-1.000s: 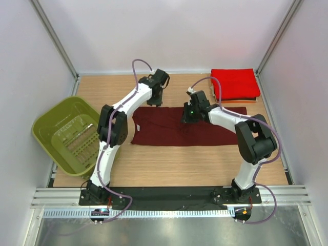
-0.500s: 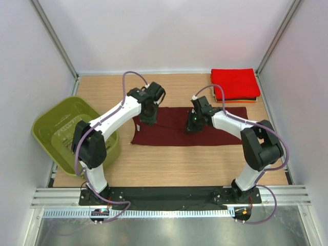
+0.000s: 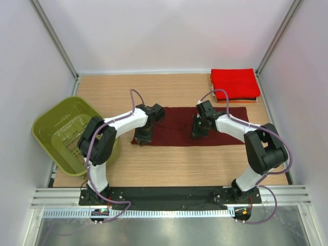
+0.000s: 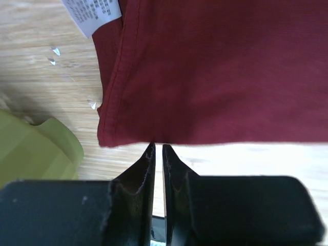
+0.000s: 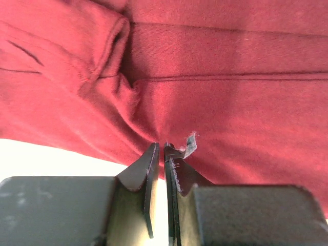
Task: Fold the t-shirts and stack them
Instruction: Fold the tshirt
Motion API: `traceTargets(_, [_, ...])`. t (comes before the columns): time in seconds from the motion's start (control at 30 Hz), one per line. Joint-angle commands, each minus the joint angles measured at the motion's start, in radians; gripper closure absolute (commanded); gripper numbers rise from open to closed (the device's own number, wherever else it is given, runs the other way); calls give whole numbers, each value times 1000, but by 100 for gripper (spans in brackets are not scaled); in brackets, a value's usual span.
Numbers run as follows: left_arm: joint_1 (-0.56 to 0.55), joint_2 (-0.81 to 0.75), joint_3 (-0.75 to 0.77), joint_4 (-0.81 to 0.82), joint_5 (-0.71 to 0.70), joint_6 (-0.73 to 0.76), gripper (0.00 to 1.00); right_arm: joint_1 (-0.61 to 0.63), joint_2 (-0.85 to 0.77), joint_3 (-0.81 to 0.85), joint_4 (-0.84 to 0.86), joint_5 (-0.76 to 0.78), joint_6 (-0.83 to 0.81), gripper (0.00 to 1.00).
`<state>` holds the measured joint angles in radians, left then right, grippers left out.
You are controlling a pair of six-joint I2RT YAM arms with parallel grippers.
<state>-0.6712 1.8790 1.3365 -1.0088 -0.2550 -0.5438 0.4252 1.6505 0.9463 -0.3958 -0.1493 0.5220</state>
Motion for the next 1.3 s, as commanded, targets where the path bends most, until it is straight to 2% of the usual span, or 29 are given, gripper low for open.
traceTargets(0.0, [4,26,-16,42,-58,-39,89,-6,-67,28,-23,13,-16,84])
traceTargets(0.17, [5,81,4,15,-67,-70,89,-5,-95,23,-38,45,-37,84])
traceTargets(0.3, [4,60,42,-56,-78,-100,89,-9,-107,26,-58,54,-50,83])
traceTargets(0.43, [4,0,147,-119,-82,-94,83,-11,-133,40,-66,56,-51,83])
traceTargets(0.53, [8,18,168,-131,-90,-82,82,-13,-144,58,-81,57,-51,83])
traceTargets(0.8, [16,124,53,-65,-107,-77,85,-98,-185,65,-86,21,-4,83])
traceTargets(0.93, [28,137,70,-77,-138,-85,85,-152,-218,89,-123,16,-22,83])
traceTargets(1.07, [39,129,215,-166,-170,-90,81,-166,-247,127,-175,27,-57,81])
traceTargets(1.13, [36,123,349,-246,-207,-96,77,-166,-255,149,-202,27,-66,80])
traceTargets(1.17, [18,124,392,-276,-296,-111,76,-167,-258,154,-210,27,-66,79])
traceTargets(1.2, [6,126,429,-315,-318,-108,76,-167,-259,160,-222,25,-68,79])
traceTargets(1.27, [-13,138,522,-335,-282,-113,75,-166,-264,177,-235,25,-74,77])
